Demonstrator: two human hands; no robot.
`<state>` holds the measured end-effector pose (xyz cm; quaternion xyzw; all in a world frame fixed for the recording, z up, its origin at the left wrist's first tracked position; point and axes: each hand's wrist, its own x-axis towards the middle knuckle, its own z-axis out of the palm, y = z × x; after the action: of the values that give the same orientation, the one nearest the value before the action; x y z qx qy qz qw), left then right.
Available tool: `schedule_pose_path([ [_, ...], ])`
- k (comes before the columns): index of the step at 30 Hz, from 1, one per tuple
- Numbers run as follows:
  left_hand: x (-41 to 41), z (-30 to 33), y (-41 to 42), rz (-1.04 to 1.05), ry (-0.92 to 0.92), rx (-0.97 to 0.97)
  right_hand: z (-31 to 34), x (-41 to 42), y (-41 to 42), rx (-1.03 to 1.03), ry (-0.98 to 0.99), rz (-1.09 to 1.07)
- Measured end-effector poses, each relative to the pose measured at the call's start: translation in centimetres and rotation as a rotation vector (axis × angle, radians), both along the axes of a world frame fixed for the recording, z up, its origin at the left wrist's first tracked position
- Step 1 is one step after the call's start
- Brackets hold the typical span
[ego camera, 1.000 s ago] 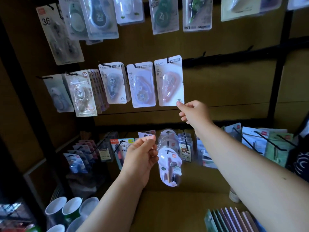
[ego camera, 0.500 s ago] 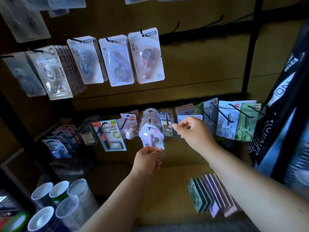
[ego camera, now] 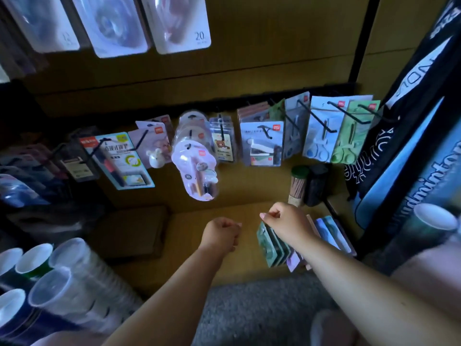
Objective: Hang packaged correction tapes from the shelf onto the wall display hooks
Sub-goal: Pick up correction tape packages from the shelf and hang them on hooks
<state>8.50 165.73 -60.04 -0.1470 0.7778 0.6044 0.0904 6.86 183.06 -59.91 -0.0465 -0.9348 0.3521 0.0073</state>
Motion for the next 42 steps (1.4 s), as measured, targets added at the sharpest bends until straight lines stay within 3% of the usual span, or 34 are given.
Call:
schedule_pose_path([
  [13,-3.5,-8.5,-0.6,-0.005,-0.241,-0.036,-12.1,-5.0,2.4,0.078,-0.356,-0.102],
  [24,-4.9,-13.1,-1.0,0.011,-0.342,0.012,-17.3,-7.7,0.9,0.337,-0.269,-0.12],
  [29,-4.9,-14.4,-0.9,0.001,-0.365,0.005,-18.6,-8.1,0.6,0.437,-0.33,-0.134],
  [38,-5.0,-15.6,-1.0,0.038,-0.39,0.049,-18.4,-8.2,0.0,0.381,-0.291,-0.125],
  [42,-5.6,-16.3,-1.2,0.09,-0.417,0.042,-17.3,-8.0,-1.4,0.165,-0.319,-0.155],
])
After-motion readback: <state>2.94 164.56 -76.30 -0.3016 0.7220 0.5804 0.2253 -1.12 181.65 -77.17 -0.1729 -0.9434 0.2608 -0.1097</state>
